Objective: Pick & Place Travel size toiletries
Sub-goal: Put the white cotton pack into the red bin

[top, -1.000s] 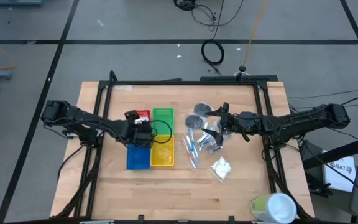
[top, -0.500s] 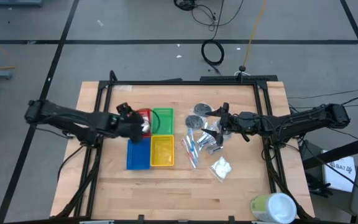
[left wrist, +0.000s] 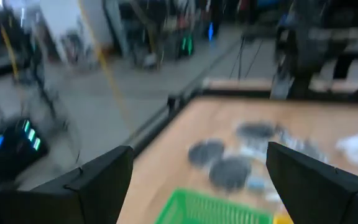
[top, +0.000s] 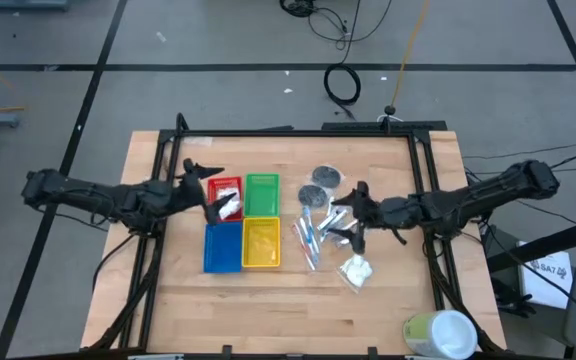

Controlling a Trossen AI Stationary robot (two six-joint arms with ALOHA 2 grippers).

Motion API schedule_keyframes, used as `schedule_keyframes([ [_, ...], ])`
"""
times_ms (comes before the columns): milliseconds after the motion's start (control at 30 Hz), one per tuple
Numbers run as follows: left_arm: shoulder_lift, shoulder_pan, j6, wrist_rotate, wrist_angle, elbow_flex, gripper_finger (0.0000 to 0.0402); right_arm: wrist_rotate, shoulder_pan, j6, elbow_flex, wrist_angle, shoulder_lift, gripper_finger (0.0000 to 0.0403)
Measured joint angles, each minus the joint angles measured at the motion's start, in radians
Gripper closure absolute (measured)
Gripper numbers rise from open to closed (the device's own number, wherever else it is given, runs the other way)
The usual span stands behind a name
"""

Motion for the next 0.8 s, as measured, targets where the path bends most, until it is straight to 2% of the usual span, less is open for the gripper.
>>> schedule_keyframes([
  [100,-0.021,0.0,0.074,0.023,0.165,-0.071,0.0048,0.056,0.052,0.133,0.139,-0.29,0.077,0.0069],
  [167,-0.023,0.001,0.121,0.028,0.22,-0.096,0.0051,0.051,0.077,0.225,0.234,-0.462,0.149,0.0069],
  [300,-0.021,0.004,0.162,0.03,0.244,-0.098,0.0057,-0.069,0.107,0.351,0.375,-0.731,0.299,0.0069],
  [467,-0.021,0.006,0.162,0.057,0.25,-0.098,0.006,-0.217,0.127,0.39,0.406,-0.787,0.43,0.0069],
  [633,-0.021,0.005,0.163,0.063,0.25,-0.098,0.0058,-0.38,0.148,0.405,0.394,-0.809,0.506,0.0069],
  [800,-0.021,0.005,0.152,0.063,0.25,-0.098,0.0064,-0.59,0.166,0.584,0.394,-0.888,0.532,0.0069],
])
